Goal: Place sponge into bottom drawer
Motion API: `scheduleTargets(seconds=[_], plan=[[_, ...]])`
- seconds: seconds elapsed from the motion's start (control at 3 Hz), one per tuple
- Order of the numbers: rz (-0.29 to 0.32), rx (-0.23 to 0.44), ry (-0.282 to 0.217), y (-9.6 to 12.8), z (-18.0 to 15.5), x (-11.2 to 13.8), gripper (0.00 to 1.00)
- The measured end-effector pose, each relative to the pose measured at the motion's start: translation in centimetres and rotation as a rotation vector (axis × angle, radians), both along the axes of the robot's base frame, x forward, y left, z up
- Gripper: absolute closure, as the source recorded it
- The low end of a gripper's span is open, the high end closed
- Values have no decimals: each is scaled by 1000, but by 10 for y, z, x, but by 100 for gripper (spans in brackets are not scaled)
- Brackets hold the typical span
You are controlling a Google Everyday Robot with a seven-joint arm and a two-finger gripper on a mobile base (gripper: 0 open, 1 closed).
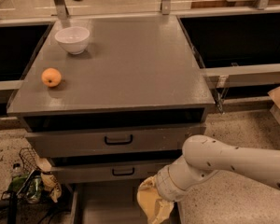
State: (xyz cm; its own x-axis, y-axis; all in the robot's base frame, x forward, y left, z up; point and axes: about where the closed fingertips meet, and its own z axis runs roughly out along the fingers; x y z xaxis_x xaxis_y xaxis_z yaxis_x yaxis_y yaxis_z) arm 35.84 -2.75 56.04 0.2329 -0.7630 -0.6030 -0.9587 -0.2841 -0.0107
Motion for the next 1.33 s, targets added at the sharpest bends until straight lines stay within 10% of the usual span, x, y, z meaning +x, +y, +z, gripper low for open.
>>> scheduleTargets(seconds=[1.33], plan=[[-178, -32, -86, 6, -67, 31, 100]])
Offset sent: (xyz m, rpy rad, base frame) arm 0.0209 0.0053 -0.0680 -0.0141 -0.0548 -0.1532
